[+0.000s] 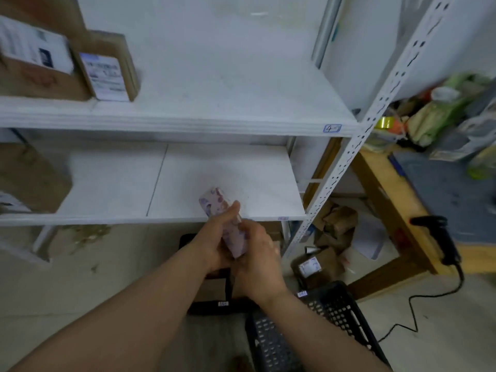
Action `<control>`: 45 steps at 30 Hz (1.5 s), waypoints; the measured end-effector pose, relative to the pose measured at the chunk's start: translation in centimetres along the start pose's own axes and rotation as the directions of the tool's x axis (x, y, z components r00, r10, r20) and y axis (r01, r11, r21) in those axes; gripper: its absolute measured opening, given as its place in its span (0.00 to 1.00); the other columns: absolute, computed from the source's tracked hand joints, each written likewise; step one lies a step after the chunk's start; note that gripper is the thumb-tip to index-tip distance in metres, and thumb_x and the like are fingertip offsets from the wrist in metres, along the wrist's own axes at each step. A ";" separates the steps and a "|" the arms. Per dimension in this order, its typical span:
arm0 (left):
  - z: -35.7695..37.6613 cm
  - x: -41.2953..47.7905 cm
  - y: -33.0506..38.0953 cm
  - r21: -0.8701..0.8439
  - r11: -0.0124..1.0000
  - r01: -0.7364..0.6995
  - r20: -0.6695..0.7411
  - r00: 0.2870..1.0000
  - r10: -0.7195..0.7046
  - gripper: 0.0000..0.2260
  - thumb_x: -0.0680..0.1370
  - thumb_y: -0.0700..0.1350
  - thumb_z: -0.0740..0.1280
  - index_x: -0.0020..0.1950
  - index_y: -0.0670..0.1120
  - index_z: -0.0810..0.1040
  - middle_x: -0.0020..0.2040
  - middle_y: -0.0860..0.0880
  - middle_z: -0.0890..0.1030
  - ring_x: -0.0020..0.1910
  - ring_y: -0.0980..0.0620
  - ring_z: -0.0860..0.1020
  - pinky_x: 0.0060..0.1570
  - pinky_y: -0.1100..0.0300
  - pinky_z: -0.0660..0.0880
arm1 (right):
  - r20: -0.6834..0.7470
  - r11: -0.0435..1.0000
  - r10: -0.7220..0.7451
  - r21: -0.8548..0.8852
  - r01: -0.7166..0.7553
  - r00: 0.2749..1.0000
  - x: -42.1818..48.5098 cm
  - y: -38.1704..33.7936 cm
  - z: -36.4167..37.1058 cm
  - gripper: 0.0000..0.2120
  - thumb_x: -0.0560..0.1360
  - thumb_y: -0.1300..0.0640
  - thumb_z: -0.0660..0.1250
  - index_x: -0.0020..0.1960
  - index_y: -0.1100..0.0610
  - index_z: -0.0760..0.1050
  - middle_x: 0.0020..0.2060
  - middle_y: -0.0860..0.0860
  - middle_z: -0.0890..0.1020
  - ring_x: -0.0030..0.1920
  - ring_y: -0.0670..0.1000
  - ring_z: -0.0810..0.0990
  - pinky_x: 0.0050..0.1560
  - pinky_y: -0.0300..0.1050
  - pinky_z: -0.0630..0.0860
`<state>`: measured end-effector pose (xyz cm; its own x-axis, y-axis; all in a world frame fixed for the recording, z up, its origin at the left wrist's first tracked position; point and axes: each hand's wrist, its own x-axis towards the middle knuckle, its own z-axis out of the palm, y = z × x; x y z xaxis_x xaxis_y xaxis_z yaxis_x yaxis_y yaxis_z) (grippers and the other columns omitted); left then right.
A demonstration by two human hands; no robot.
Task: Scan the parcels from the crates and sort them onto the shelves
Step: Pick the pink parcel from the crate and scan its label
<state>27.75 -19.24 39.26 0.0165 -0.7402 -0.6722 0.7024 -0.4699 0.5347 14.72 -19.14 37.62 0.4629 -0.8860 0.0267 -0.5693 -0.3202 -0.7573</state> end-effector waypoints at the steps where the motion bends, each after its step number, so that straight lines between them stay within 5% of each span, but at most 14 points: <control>1: -0.1 -1.1 0.3 0.006 1.000 -0.029 -0.002 1.000 0.029 0.17 0.75 0.52 0.74 0.54 0.39 0.83 0.49 0.39 0.84 0.48 0.41 0.83 0.52 0.47 0.81 | 0.034 0.999 -0.041 0.031 0.040 0.999 -0.9 -1.3 -0.4 0.26 0.71 0.62 0.71 0.63 0.43 0.68 0.56 0.39 0.76 0.59 0.42 0.76 0.59 0.33 0.73; 4: -0.9 -4.7 1.2 0.019 0.993 -0.114 0.020 0.993 0.114 0.19 0.77 0.41 0.69 0.67 0.36 0.78 0.56 0.37 0.83 0.47 0.39 0.83 0.43 0.47 0.84 | 0.112 0.978 -0.036 0.209 0.012 0.993 -2.9 -4.9 -2.8 0.18 0.74 0.60 0.68 0.55 0.40 0.68 0.56 0.42 0.80 0.55 0.42 0.80 0.56 0.42 0.81; 8: -1.1 -8.5 2.7 0.022 0.978 -0.208 0.091 0.974 0.205 0.16 0.78 0.37 0.62 0.65 0.42 0.79 0.59 0.36 0.83 0.48 0.39 0.85 0.43 0.45 0.84 | -0.076 0.961 0.089 0.270 -0.066 0.993 -1.7 -6.4 -6.6 0.12 0.73 0.59 0.70 0.50 0.46 0.71 0.47 0.46 0.81 0.48 0.49 0.82 0.50 0.53 0.82; 11: -0.7 -10.8 4.2 0.029 0.966 -0.257 0.160 0.955 0.250 0.19 0.74 0.37 0.65 0.64 0.41 0.80 0.58 0.37 0.84 0.50 0.38 0.85 0.47 0.42 0.83 | -0.146 0.943 0.204 0.293 -0.155 0.968 -0.4 -6.8 -9.8 0.12 0.73 0.60 0.71 0.54 0.51 0.72 0.49 0.49 0.79 0.47 0.52 0.79 0.46 0.44 0.76; 15: 0.5 -12.3 5.4 0.071 0.948 -0.312 0.250 0.925 0.286 0.16 0.71 0.35 0.65 0.57 0.40 0.84 0.53 0.37 0.85 0.48 0.38 0.85 0.51 0.39 0.82 | -0.043 0.859 0.298 0.447 -0.248 0.954 0.6 -7.1 -13.0 0.15 0.77 0.55 0.71 0.61 0.54 0.73 0.54 0.52 0.78 0.50 0.51 0.78 0.50 0.45 0.73; 18: 2.0 -12.4 5.4 0.087 0.936 -0.342 0.299 0.905 0.303 0.21 0.69 0.36 0.67 0.62 0.39 0.81 0.56 0.37 0.84 0.51 0.38 0.85 0.50 0.43 0.83 | 0.076 0.777 0.341 0.538 -0.326 0.937 0.3 -6.9 -14.6 0.18 0.74 0.44 0.71 0.59 0.51 0.75 0.58 0.52 0.81 0.59 0.55 0.80 0.51 0.50 0.75; 22: 4.9 -11.8 4.2 0.052 0.930 -0.365 0.339 0.882 0.327 0.24 0.71 0.36 0.65 0.67 0.39 0.78 0.62 0.37 0.82 0.54 0.37 0.84 0.48 0.44 0.83 | 0.230 0.721 0.307 0.577 -0.384 0.923 -0.3 -5.0 -16.5 0.26 0.70 0.35 0.70 0.63 0.49 0.76 0.57 0.48 0.85 0.59 0.51 0.81 0.48 0.49 0.76; 26: 8.3 -10.7 2.7 0.083 0.918 -0.388 0.330 0.880 0.342 0.27 0.70 0.37 0.67 0.69 0.40 0.76 0.65 0.37 0.80 0.61 0.35 0.81 0.58 0.41 0.79 | 0.338 0.728 0.228 0.563 -0.390 0.913 -0.2 -3.0 -19.8 0.20 0.76 0.47 0.73 0.64 0.53 0.75 0.53 0.50 0.87 0.51 0.49 0.85 0.47 0.48 0.80; 31: 12.9 -9.3 0.8 0.144 0.892 -0.428 0.260 0.886 0.383 0.30 0.67 0.38 0.68 0.71 0.42 0.76 0.66 0.38 0.80 0.66 0.34 0.77 0.70 0.39 0.69 | 0.397 0.753 0.102 0.568 -0.332 0.912 1.4 -0.3 -26.2 0.20 0.77 0.56 0.72 0.66 0.58 0.71 0.55 0.58 0.86 0.58 0.58 0.84 0.64 0.59 0.78; 37: 18.2 -8.1 0.1 0.127 0.862 -0.491 0.155 0.868 0.471 0.31 0.65 0.39 0.72 0.69 0.44 0.76 0.55 0.44 0.84 0.50 0.46 0.81 0.49 0.54 0.76 | 0.375 0.795 0.055 0.545 -0.268 0.926 2.8 4.3 -32.2 0.26 0.71 0.63 0.77 0.66 0.55 0.74 0.56 0.59 0.85 0.56 0.59 0.84 0.63 0.59 0.77; 41: 19.1 -7.6 -0.1 0.158 0.833 -0.530 0.119 0.848 0.516 0.47 0.60 0.40 0.79 0.78 0.44 0.66 0.64 0.43 0.81 0.54 0.45 0.81 0.44 0.53 0.80 | 0.447 0.841 0.054 0.461 -0.282 0.893 3.1 6.7 -34.6 0.24 0.71 0.61 0.77 0.65 0.51 0.75 0.55 0.55 0.86 0.58 0.59 0.84 0.65 0.63 0.76; 45: 19.8 -8.1 -1.3 0.282 0.811 -0.512 0.163 0.859 0.485 0.30 0.60 0.47 0.79 0.62 0.47 0.82 0.58 0.44 0.83 0.52 0.48 0.81 0.51 0.55 0.77 | 0.495 0.854 0.031 0.439 -0.281 0.868 3.3 7.2 -35.4 0.22 0.73 0.56 0.77 0.65 0.50 0.76 0.55 0.55 0.86 0.60 0.58 0.83 0.66 0.61 0.76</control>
<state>12.62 -22.17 54.12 0.2386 -0.9424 -0.2342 0.3604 -0.1380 0.9225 -11.90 -36.24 55.32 0.7208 -0.6131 -0.3234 -0.3177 0.1225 -0.9403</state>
